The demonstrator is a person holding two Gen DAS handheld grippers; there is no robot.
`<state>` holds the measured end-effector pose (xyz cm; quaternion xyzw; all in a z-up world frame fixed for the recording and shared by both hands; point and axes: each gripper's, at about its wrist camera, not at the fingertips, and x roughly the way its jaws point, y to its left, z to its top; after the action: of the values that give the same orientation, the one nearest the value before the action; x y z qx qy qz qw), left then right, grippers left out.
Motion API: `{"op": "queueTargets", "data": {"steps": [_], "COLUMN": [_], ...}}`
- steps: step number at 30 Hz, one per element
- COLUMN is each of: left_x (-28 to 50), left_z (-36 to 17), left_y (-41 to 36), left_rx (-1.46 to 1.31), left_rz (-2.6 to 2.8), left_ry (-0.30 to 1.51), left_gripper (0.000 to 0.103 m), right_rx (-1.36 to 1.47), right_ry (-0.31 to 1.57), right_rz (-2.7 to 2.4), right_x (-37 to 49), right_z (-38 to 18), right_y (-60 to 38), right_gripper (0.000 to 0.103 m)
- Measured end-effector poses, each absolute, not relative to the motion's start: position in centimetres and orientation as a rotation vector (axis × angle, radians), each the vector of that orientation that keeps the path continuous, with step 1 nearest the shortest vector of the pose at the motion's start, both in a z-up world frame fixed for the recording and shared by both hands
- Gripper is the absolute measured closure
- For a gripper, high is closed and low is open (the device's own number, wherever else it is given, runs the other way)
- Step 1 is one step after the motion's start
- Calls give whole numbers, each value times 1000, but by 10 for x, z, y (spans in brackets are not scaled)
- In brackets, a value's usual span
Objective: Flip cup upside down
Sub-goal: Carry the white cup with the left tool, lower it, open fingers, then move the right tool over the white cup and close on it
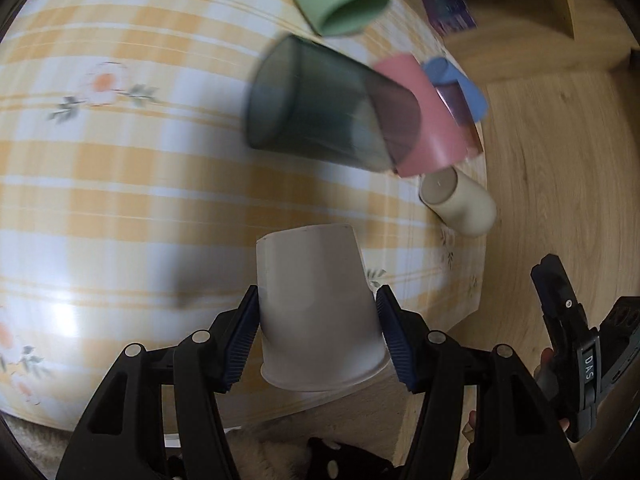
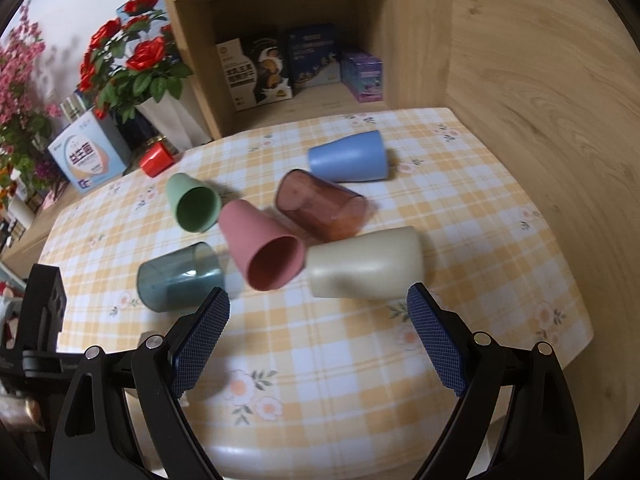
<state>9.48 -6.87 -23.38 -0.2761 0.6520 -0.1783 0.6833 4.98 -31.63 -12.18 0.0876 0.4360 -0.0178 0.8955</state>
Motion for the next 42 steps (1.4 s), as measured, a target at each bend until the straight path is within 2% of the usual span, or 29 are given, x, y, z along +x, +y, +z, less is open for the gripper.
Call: {"op": "queueTargets", "data": {"steps": [12,15,16,19,23,28,35,42], "left_x": [92,93,94,93,89,80,59,41], "left_z": [-244,-241,-239,-228,-206,-173,-146,-153], "left_y": [-90,-90,-92,-84,-63,-27,16,59], "left_rx": [-558,-560,-562,-577,-567,-452,-235,-214], "left_rz": [-427,-429,-429,-428,-393,-262,-59,64], "left_ry": [1485,1469,1462,1410,1310,1152,989,939], "left_gripper": [46,43,39,30,23,11,6,6], "right_rx": [216,215,216,226,244,225,195,166], "right_ry": [980,1003,1013,1047,1096,1144,1238,1337], "right_rz": [-35,-38,-32,-17,21,91,162,253], "right_x": [50,52,52,54,57,64,79,94], "right_z": [-139,-141,-141,-144,-148,-148,-160,-180], "right_y": [-324,-320,-318,-315,-309,-290,-257,-215], "right_gripper": [16,16,16,16,16,16,16,16]}}
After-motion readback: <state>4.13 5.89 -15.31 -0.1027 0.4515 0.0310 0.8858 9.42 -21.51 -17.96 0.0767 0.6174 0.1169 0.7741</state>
